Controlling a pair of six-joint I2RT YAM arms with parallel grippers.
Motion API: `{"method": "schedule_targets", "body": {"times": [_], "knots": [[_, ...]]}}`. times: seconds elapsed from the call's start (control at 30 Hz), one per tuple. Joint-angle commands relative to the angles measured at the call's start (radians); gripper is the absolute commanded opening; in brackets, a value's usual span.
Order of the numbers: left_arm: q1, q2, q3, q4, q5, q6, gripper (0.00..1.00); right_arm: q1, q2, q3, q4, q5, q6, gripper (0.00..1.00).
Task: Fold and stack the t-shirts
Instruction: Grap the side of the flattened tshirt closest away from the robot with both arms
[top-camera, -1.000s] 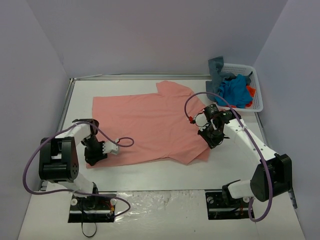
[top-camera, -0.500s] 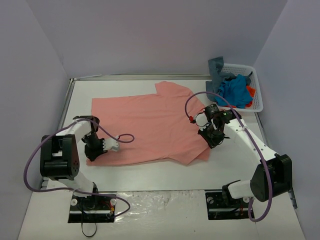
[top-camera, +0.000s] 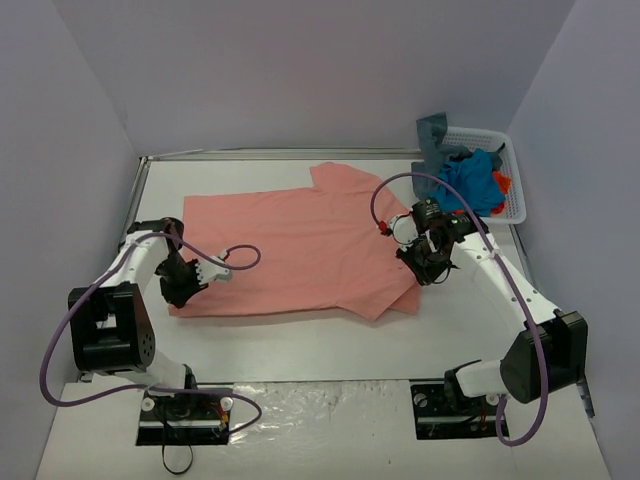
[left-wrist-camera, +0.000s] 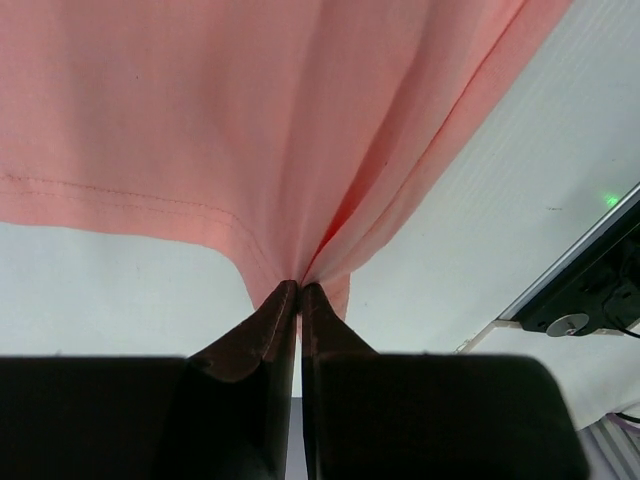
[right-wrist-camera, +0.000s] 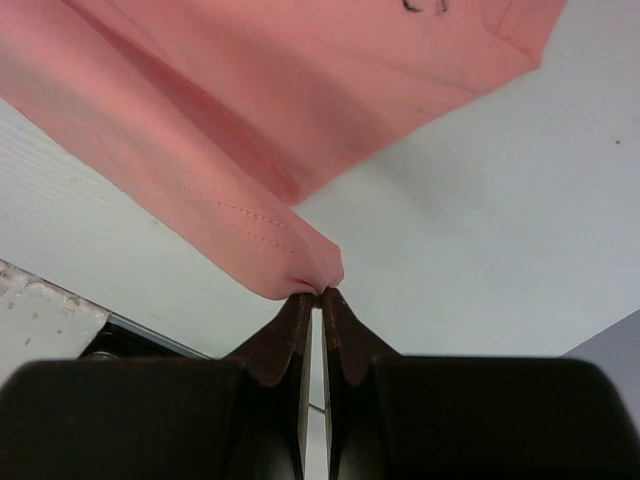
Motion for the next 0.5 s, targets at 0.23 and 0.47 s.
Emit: {"method": "schedule_targets", "body": {"times": [0.23, 0.47], "knots": [[0.025, -0.04, 0.053, -0.016, 0.023, -0.07, 0.02, -0.036, 0.081, 0.163, -0.01, 0.042, -0.032, 0.0], [0.025, 0.003, 0.118, -0.017, 0.019, -0.084, 0.02, -0.054, 0.159, 0.227, 0.021, 0.037, -0.043, 0.0]]}}
